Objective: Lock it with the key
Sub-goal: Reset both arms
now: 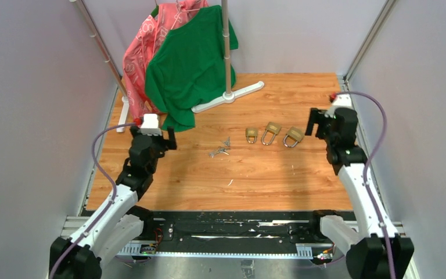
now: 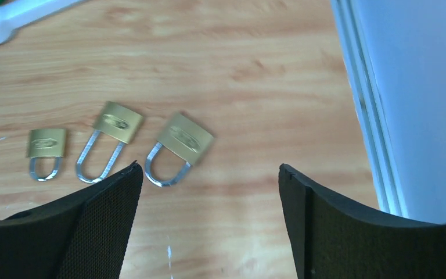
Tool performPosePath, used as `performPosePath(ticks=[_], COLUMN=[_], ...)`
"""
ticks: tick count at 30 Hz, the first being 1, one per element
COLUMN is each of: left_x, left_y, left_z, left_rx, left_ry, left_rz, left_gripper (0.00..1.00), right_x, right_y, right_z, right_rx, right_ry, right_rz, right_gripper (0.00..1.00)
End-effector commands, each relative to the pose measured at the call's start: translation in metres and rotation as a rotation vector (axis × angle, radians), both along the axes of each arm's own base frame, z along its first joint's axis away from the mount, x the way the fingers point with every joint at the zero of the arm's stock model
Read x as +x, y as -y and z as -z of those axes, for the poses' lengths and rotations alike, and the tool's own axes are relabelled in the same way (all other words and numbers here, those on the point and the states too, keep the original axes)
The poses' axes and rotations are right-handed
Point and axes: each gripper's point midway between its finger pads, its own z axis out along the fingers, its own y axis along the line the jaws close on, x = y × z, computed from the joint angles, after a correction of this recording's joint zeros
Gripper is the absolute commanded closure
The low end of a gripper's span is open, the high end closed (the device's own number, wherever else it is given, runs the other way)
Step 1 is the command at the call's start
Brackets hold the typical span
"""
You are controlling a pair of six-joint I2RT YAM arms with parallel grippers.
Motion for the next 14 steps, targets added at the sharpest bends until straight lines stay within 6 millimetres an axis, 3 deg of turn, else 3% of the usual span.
performPosePath(ticks=[1, 3, 6, 9, 14], left_x=[0.008, 0.002, -0.005, -0.008, -0.008], left_y=[-0.051, -0.068, -0.08, -0.073, -0.057], left_z=[-0.046, -0.047, -0.028, -0.004, -0.004], left_rx=[0.107, 0.22, 0.252, 0.214, 0.146], left_ry=[0.209, 0.239, 0.177, 0.118, 0.149], left_rz=[-0.143, -0.184, -0.226, -0.163, -0.069], left_gripper=[0.0, 0.0, 0.0, 0.0, 0.0], right_x=[-0.04, -0.058, -0.073, -0.083, -0.08], right_y=[0.059, 0.082, 0.091, 0.096, 0.094], right_z=[0.038, 0.044, 0.051, 0.059, 0.067], right_rx=[0.193, 0.194, 0.225, 0.291, 0.331], right_ry=[-0.004, 0.04, 0.078, 0.082, 0.065], right_rz=[0.367, 0.526, 0.618, 0.712, 0.741], right_gripper=[0.11, 0.09, 0.06, 0.06, 0.06])
